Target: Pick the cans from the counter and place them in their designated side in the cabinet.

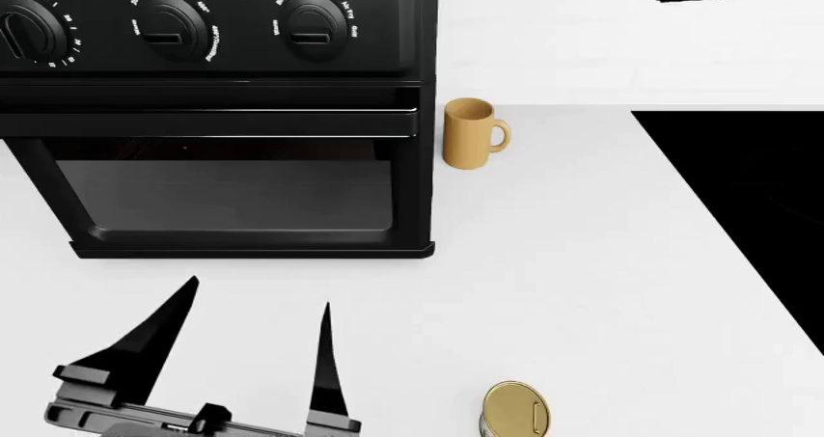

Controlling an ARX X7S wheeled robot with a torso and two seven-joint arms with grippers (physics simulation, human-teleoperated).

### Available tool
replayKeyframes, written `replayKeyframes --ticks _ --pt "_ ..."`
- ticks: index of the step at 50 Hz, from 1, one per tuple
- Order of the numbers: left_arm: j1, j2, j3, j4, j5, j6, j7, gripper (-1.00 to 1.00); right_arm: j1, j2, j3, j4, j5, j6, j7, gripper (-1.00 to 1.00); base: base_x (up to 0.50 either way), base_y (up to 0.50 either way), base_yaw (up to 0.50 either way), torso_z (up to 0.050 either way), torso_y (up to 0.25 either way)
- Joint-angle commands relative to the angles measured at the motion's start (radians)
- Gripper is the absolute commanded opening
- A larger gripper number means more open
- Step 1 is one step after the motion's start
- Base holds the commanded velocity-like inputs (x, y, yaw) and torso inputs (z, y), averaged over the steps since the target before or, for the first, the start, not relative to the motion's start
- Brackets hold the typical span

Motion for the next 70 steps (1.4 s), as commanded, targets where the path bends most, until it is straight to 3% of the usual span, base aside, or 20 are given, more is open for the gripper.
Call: replayKeyframes --ticks 1,15,30,46,70 --pt "0.003 0.000 -0.020 0.000 -0.020 -0.005 0.001 1.00 -0.289 0.017 0.070 -0.177 0.170 -0.124 -0.036 1.00 0.00 0.00 0.00 0.000 0.000" --pt "0.036 -0.010 -0.042 -0.006 0.001 -0.001 0.014 1.00 -0.567 0.002 0.105 -0.211 0.176 -0.062 -0.177 1.00 0.00 0.00 0.00 0.000 0.000" --pt "0.056 -0.006 -0.069 -0.008 -0.006 -0.009 0.023 1.00 -0.701 0.042 0.126 -0.212 0.235 0.030 -0.316 1.00 0.00 0.00 0.00 0.000 0.000" --pt "0.020 0.002 -0.046 0.000 -0.021 -0.018 0.000 1.00 -0.991 0.039 0.360 -0.311 0.297 0.155 -0.473 1.00 0.00 0.00 0.00 0.000 0.000" --pt "0.041 0.008 -0.060 0.000 -0.018 -0.023 0.001 1.00 -1.141 0.038 0.451 -0.346 0.300 0.252 -0.542 1.00 0.00 0.00 0.00 0.000 0.000"
